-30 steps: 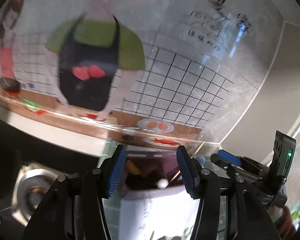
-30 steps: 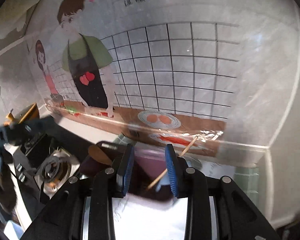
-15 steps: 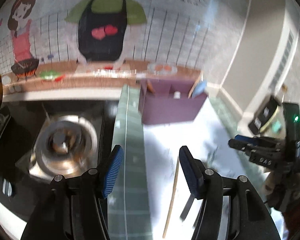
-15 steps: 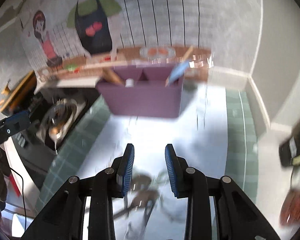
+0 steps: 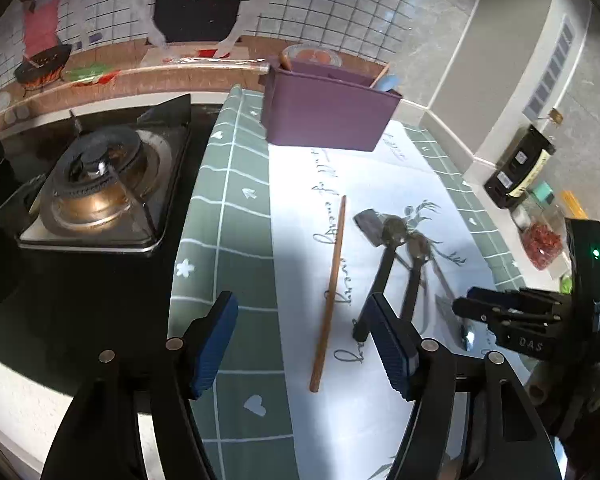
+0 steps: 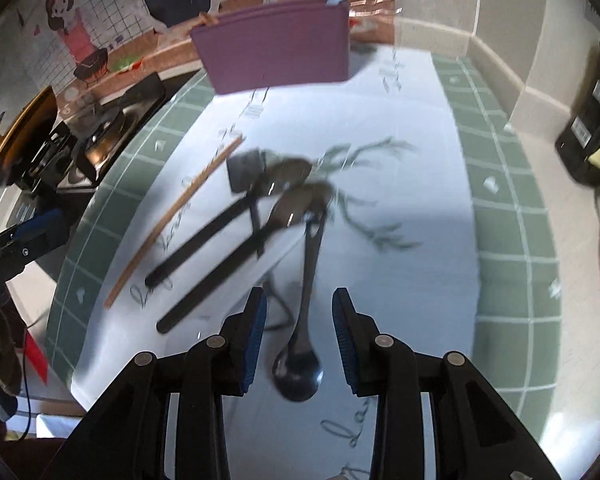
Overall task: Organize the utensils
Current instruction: 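Grasp the other wooden chopstick with the left tool while the right tool reaches toward the metal spoons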
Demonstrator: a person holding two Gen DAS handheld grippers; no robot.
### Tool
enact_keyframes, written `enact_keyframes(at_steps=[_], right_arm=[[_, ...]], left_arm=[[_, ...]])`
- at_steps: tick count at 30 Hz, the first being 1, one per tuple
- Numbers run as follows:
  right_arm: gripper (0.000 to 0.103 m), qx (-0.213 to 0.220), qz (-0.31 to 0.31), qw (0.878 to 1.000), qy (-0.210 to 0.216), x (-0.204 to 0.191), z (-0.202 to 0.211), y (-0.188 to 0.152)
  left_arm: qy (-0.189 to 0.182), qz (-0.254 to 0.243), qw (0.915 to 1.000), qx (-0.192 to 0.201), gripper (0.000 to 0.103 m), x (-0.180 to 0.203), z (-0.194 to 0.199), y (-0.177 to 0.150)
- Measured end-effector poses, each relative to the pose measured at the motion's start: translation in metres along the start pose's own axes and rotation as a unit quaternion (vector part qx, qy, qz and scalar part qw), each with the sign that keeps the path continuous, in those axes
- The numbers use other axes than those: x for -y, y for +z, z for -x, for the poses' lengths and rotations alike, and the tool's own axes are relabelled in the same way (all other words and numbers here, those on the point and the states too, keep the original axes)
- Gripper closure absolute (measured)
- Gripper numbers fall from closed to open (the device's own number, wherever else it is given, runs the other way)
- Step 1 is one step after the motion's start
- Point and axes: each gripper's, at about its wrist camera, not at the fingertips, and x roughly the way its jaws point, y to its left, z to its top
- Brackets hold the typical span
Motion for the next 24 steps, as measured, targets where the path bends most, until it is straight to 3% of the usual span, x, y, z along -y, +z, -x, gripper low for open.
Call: enact_keyframes(at_steps=[7, 16, 24], right_arm=[[0.071, -0.004, 0.010, 1.000, 0.003, -0.006, -0.004, -0.009], [0.068, -0.004, -0.035, 0.997, 0.073, 0.001, -0.026, 0.019], [0.066, -0.004, 0.049, 0.997, 0.054, -0.026, -0.048, 0.049]], left_arm=[[0.032, 0.044, 0.9985, -0.003, 0.034, -0.013, 0.007, -0.014], [0.058, 0.082, 0.9949, -0.005, 0.034, -0.020, 0.015, -0.032], [0.066, 0.087, 0.9940, -0.006, 0.034, -0.018, 0.015, -0.034]])
